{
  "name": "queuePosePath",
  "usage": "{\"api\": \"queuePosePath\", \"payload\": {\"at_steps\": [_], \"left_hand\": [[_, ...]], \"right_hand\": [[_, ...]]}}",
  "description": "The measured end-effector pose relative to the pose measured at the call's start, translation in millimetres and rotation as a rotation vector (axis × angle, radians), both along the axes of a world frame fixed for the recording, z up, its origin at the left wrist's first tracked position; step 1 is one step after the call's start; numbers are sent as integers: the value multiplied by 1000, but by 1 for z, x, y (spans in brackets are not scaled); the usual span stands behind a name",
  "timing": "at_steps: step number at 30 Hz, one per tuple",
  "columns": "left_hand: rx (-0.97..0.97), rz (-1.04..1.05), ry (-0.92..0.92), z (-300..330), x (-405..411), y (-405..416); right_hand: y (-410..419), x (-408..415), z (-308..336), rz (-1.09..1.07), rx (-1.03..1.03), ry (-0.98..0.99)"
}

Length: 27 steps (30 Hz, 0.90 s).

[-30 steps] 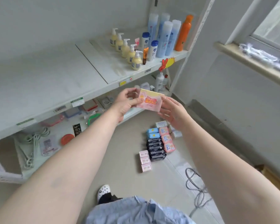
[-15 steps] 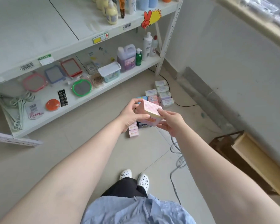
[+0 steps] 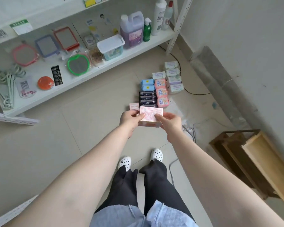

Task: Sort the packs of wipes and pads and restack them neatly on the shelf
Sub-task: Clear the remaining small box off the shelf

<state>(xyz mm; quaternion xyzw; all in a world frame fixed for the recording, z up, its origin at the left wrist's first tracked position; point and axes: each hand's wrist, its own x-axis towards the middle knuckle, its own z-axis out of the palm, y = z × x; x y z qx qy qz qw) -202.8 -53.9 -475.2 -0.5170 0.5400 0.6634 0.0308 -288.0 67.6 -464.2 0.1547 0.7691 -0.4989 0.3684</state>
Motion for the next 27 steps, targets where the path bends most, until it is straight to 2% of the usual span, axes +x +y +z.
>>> {"api": "queuePosePath", "payload": {"at_steps": [6,13,21,27], "left_hand": [[61,179,-122,-91,-20,8],[-1,266,-269,-247,-17,15],[51,246,-334,-471,-1,-8],[25,203,-332,-581,-3,-18]], "right_hand": [[-10,-32,-88,152,47,-62],[-18,-33,-249,238,85,-169],[-36,-12,-485,250,157,-198],[-43,-10,-592,258,165,-208]]}}
